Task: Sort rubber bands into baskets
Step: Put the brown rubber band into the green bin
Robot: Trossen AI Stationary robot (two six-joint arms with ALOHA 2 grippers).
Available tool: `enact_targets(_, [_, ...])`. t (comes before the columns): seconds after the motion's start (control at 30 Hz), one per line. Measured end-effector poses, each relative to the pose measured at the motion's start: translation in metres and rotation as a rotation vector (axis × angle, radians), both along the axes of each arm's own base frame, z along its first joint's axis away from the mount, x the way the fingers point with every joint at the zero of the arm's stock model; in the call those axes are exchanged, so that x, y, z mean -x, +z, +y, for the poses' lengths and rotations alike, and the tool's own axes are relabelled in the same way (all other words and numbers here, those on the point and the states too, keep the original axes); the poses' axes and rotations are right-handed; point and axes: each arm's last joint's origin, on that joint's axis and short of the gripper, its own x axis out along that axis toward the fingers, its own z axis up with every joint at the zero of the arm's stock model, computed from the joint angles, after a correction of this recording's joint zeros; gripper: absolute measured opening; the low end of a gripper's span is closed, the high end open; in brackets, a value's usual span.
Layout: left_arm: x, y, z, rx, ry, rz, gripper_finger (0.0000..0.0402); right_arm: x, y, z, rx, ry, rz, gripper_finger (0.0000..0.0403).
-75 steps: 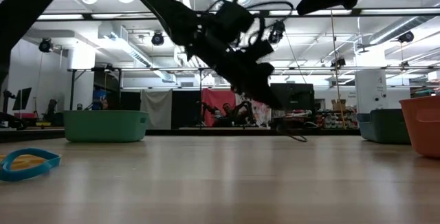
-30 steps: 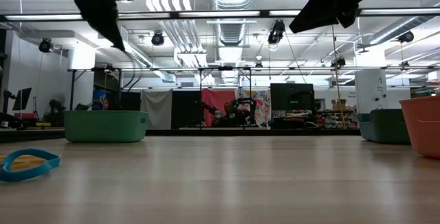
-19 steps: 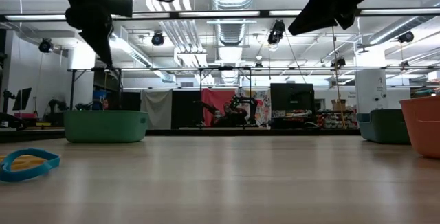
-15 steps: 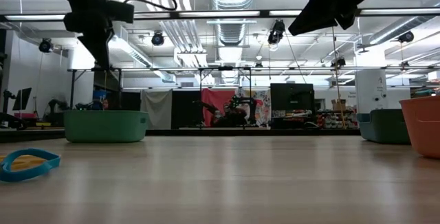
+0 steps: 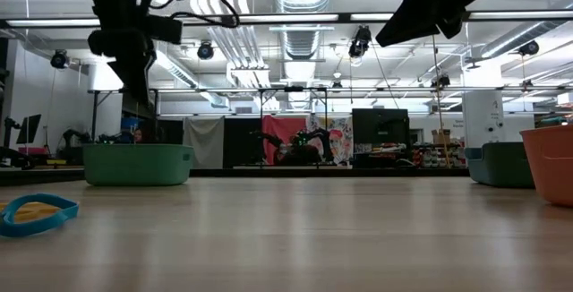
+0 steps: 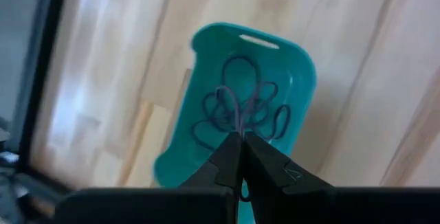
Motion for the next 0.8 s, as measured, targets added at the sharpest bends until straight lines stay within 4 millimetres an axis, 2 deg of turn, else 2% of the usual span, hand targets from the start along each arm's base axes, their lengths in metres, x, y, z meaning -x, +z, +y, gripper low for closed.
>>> enact_targets(0.2, [0.003,-0.028,-0.001,0.06,-0.014,-0.022,0.0,0.0,0.0,0.0,0.0,0.0,0.0,0.0057])
enact_targets(0.37, [0.005,-0.043,-0.001,0.062,-0.001,-0.033,0.0,0.0,0.0,0.0,0.0,0.0,0.0,0.0057])
enact_targets(0.8, [0.009,-0.045,0.011,0.06,0.072,-0.029,0.0,0.0,0.0,0.0,-0.001,0.001,0.0,0.0057])
